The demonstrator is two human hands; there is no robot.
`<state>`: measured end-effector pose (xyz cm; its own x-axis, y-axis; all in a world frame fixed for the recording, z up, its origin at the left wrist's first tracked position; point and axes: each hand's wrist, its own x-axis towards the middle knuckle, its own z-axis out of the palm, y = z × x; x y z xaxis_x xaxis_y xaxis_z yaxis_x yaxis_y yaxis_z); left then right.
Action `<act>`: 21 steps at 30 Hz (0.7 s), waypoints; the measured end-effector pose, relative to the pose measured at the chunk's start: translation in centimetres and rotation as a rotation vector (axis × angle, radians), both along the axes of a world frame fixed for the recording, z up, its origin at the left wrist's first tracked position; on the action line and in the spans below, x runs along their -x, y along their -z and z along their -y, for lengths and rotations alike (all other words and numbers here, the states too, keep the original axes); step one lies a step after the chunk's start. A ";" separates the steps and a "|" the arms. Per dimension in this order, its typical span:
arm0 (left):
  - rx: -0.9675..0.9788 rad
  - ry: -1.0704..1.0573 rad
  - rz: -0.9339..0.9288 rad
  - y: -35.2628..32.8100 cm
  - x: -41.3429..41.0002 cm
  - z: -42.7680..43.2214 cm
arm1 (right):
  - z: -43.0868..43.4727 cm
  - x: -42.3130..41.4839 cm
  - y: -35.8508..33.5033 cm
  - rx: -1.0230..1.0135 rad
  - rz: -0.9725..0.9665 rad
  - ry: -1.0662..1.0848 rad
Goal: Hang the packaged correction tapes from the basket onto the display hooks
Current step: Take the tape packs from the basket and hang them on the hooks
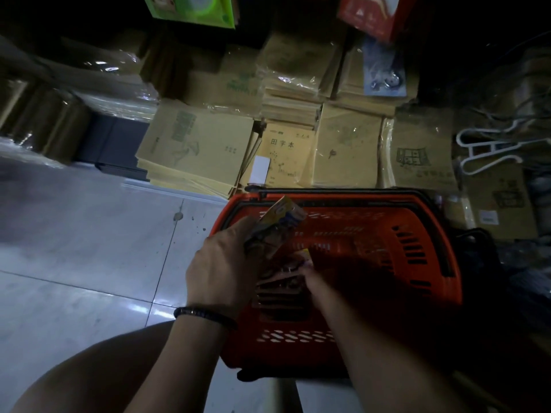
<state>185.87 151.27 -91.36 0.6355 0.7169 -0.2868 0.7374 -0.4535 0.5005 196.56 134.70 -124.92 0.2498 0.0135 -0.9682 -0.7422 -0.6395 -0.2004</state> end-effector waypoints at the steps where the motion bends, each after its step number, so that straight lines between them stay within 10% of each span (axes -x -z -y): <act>1: 0.012 0.004 0.001 0.0 0.1 0.1 | -0.8 -0.2 -1.4 -0.014 -0.026 0.031; 21: 0.039 -0.026 -0.004 0.3 0.3 0.1 | -1.6 -0.8 -6.2 -0.077 -0.037 0.252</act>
